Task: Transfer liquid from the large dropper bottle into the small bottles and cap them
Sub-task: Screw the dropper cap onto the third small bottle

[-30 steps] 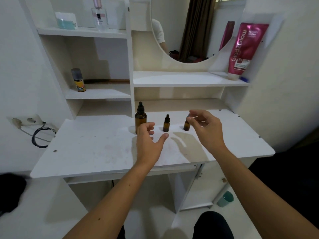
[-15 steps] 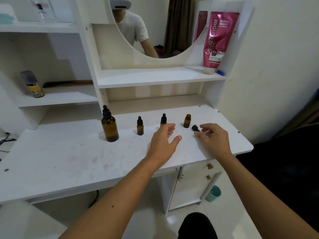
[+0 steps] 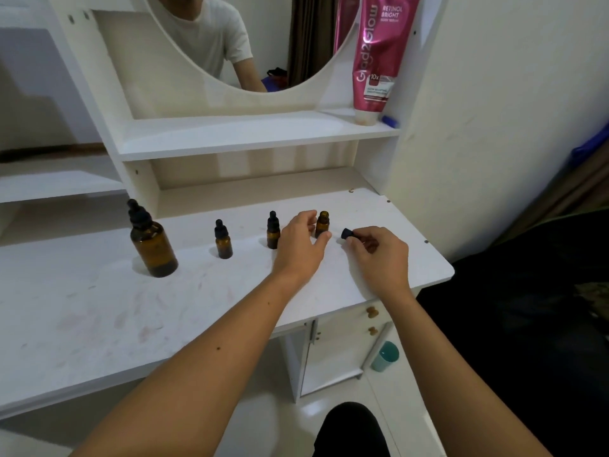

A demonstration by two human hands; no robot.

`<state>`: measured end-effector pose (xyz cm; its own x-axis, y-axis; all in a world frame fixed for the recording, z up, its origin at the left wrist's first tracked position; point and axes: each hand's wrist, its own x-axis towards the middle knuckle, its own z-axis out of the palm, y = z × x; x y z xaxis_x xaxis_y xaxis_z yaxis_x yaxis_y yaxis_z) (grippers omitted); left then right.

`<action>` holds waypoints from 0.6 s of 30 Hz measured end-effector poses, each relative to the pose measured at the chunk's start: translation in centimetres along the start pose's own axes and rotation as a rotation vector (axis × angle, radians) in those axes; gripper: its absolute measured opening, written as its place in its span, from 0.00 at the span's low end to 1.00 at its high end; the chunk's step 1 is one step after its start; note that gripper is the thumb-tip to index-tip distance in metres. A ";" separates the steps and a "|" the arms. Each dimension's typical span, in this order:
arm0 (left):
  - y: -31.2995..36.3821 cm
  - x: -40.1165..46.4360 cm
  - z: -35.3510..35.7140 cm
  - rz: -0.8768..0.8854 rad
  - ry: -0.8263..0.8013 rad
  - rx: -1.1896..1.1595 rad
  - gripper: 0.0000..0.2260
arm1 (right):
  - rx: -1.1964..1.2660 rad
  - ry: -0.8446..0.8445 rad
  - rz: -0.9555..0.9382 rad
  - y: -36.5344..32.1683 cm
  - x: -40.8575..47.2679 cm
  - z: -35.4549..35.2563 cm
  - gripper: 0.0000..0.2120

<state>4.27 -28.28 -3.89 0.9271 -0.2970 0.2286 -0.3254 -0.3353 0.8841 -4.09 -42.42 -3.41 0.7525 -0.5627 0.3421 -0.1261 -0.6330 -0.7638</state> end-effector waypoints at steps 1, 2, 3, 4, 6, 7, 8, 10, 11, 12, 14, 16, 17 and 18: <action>0.0 0.2 0.1 -0.002 0.013 -0.008 0.22 | 0.032 0.011 0.003 0.0 -0.1 -0.1 0.07; 0.0 0.3 0.1 -0.001 0.023 -0.019 0.20 | 0.081 0.021 0.017 -0.1 -0.3 -0.1 0.07; -0.1 0.4 0.1 0.001 0.031 -0.026 0.18 | 0.137 0.032 0.035 -0.1 -0.3 -0.3 0.07; -0.1 0.4 0.1 0.006 0.036 -0.030 0.17 | 0.188 0.048 0.049 -0.1 -0.4 -0.4 0.07; -0.1 0.4 0.1 0.013 0.041 -0.030 0.14 | 0.266 0.075 0.060 -0.3 -0.2 -0.9 0.08; -0.1 0.4 0.1 0.014 0.040 -0.028 0.13 | 0.304 0.078 0.058 -0.4 -0.1 -1.1 0.08; -0.1 0.4 0.1 0.016 0.037 -0.023 0.13 | 0.339 0.077 0.048 -0.6 0.2 -1.3 0.09; -0.1 0.3 0.1 0.024 0.036 -0.010 0.12 | 0.367 0.071 0.005 -1.2 0.7 -1.5 0.10; -0.1 0.3 0.1 0.025 0.035 -0.007 0.12 | 0.366 0.065 -0.023 -1.6 1.0 -1.5 0.10; -0.1 0.3 0.0 0.026 0.033 -0.007 0.12 | 0.359 0.056 -0.055 -2.0 1.3 -1.4 0.10; -0.1 0.3 -0.1 0.031 0.030 -0.010 0.12 | 0.326 0.035 -0.123 -2.8 1.7 -1.1 0.11; -0.1 0.2 -0.1 0.038 0.030 -0.003 0.12 | 0.269 0.026 -0.194 -3.4 2.0 -0.9 0.11; -0.2 0.2 -0.1 0.038 0.030 0.000 0.12 | 0.230 0.026 -0.234 -3.5 2.2 -0.8 0.11; -0.2 0.2 -0.1 0.038 0.030 -0.001 0.12 | 0.185 0.024 -0.276 -3.7 2.3 -0.8 0.11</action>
<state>4.57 -28.18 -3.93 0.9191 -0.2829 0.2742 -0.3605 -0.3232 0.8750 -2.38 -41.82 0.58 0.7264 -0.3973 0.5608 0.2015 -0.6569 -0.7265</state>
